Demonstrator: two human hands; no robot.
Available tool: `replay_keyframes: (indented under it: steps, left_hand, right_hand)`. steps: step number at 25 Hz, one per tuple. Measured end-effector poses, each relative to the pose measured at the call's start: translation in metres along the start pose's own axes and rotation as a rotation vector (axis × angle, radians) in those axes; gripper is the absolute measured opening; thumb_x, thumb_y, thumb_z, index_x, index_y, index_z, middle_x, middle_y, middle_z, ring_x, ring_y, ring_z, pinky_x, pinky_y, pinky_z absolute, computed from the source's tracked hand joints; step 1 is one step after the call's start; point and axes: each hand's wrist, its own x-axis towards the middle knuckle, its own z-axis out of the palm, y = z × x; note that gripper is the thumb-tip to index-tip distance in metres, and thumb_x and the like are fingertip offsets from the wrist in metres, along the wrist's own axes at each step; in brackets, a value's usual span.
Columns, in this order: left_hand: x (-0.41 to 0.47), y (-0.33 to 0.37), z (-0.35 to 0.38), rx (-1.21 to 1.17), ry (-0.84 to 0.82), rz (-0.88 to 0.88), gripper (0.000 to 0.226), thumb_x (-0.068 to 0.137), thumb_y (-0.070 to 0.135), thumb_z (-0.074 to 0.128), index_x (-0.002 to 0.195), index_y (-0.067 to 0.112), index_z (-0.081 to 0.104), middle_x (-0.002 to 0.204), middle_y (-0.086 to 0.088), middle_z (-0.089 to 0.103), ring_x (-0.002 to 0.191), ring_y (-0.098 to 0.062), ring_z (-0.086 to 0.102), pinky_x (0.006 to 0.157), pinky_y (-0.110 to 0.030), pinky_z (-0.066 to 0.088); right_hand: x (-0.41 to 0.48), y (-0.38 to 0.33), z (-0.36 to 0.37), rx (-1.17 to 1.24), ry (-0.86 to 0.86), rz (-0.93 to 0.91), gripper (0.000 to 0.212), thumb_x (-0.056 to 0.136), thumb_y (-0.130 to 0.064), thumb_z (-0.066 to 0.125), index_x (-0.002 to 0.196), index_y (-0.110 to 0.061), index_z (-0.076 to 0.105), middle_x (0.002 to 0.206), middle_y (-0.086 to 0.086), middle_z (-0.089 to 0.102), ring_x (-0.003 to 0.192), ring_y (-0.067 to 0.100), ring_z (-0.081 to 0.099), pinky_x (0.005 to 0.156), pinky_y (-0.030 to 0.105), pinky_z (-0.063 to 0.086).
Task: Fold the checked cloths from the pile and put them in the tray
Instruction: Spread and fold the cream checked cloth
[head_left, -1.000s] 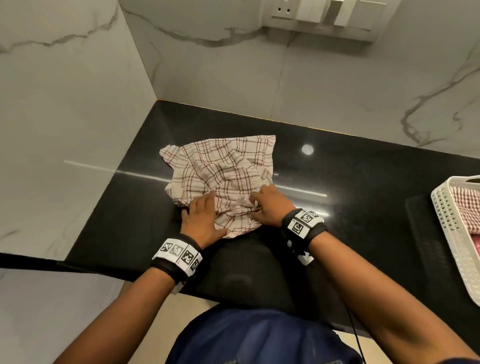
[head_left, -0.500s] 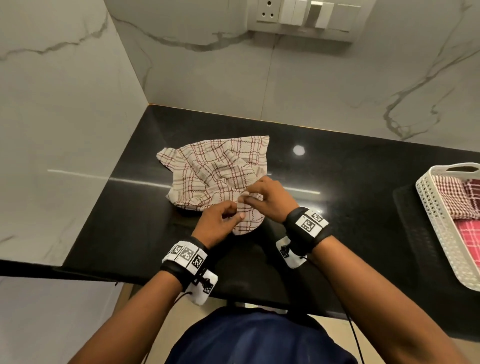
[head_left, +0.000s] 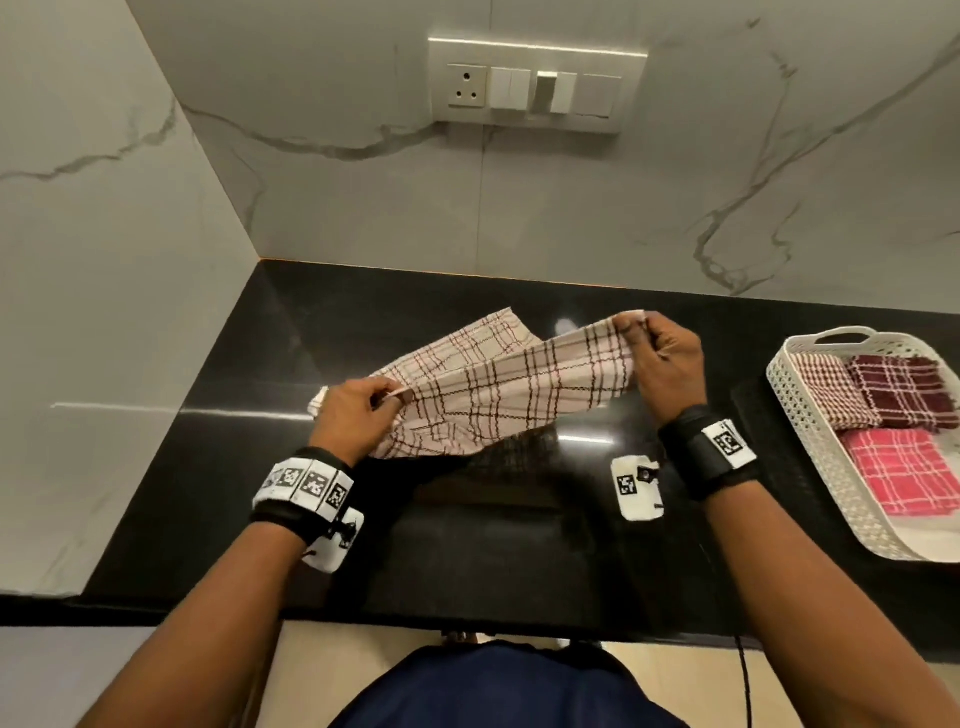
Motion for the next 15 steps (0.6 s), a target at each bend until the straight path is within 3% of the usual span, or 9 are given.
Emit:
replay_keyframes:
  steps: [3, 5, 7, 9, 10, 12, 14, 15]
  left_hand:
    - [0.004, 0.021, -0.018, 0.079, -0.082, 0.127, 0.013, 0.094, 0.026, 0.062, 0.097, 0.021, 0.073, 0.084, 0.002, 0.073, 0.080, -0.016, 0.066, 0.092, -0.037, 0.050]
    - [0.001, 0.039, -0.040, -0.053, -0.245, 0.263, 0.015, 0.096, 0.030, 0.058, 0.093, 0.023, 0.071, 0.078, 0.002, 0.069, 0.073, -0.018, 0.065, 0.075, -0.041, 0.056]
    - [0.016, 0.061, -0.065, -0.128, -0.350, 0.362, 0.023, 0.093, 0.047, 0.057, 0.091, 0.028, 0.069, 0.076, 0.002, 0.068, 0.065, -0.013, 0.065, 0.057, -0.028, 0.054]
    - [0.059, 0.092, -0.075, -0.014, -0.334, 0.423, 0.033, 0.088, 0.060, 0.056, 0.091, 0.030, 0.070, 0.077, 0.007, 0.069, 0.068, -0.009, 0.066, 0.057, -0.020, 0.051]
    - [0.091, 0.105, -0.071, 0.084, -0.295, 0.426, 0.036, 0.087, 0.061, 0.058, 0.093, 0.028, 0.072, 0.080, 0.008, 0.071, 0.072, -0.009, 0.066, 0.062, -0.024, 0.052]
    - [0.147, 0.126, -0.048, 0.331, -0.224, 0.346, 0.033, 0.091, 0.049, 0.060, 0.109, 0.023, 0.070, 0.105, 0.000, 0.071, 0.094, -0.019, 0.064, 0.082, -0.033, 0.050]
    - [0.174, 0.127, -0.010, 0.540, -0.143, 0.262, 0.043, 0.095, 0.039, 0.057, 0.135, 0.022, 0.053, 0.136, -0.008, 0.056, 0.123, -0.029, 0.051, 0.105, -0.043, 0.040]
    - [0.173, 0.118, 0.011, 0.527, -0.099, 0.248, 0.050, 0.096, 0.037, 0.056, 0.142, 0.022, 0.044, 0.144, -0.010, 0.047, 0.131, -0.031, 0.043, 0.110, -0.046, 0.034]
  right_hand:
    - [-0.026, 0.013, -0.022, -0.051, -0.040, 0.132, 0.017, 0.100, -0.021, 0.056, 0.098, -0.011, 0.070, 0.087, 0.010, 0.069, 0.071, 0.007, 0.059, 0.062, 0.019, 0.048]
    - [-0.039, 0.014, -0.050, -0.071, -0.054, 0.159, 0.019, 0.100, -0.027, 0.057, 0.097, -0.015, 0.071, 0.085, 0.002, 0.071, 0.072, 0.004, 0.062, 0.061, 0.016, 0.050]
    - [-0.028, 0.004, -0.078, -0.061, -0.072, 0.154, 0.021, 0.098, -0.037, 0.058, 0.095, -0.022, 0.073, 0.082, -0.003, 0.072, 0.071, 0.000, 0.065, 0.059, 0.012, 0.050]
    - [0.012, -0.001, -0.091, -0.084, -0.020, 0.138, 0.027, 0.096, -0.043, 0.059, 0.090, -0.020, 0.073, 0.074, -0.001, 0.071, 0.064, -0.003, 0.061, 0.055, 0.009, 0.046]
    - [0.040, 0.004, -0.091, -0.130, 0.020, 0.142, 0.031, 0.096, -0.040, 0.061, 0.087, -0.013, 0.073, 0.072, 0.005, 0.070, 0.064, -0.001, 0.057, 0.055, 0.014, 0.045]
    - [0.092, 0.021, -0.081, -0.238, 0.040, 0.213, 0.036, 0.098, -0.031, 0.061, 0.093, 0.003, 0.070, 0.089, 0.027, 0.070, 0.078, 0.013, 0.057, 0.065, 0.031, 0.045]
    - [0.114, 0.045, -0.067, -0.352, 0.044, 0.348, 0.041, 0.097, -0.030, 0.062, 0.117, 0.006, 0.063, 0.116, 0.029, 0.066, 0.105, 0.026, 0.063, 0.088, 0.036, 0.047]
    - [0.110, 0.058, -0.060, -0.418, 0.029, 0.383, 0.052, 0.096, -0.033, 0.063, 0.133, 0.003, 0.054, 0.132, 0.026, 0.059, 0.122, 0.032, 0.056, 0.100, 0.037, 0.043]
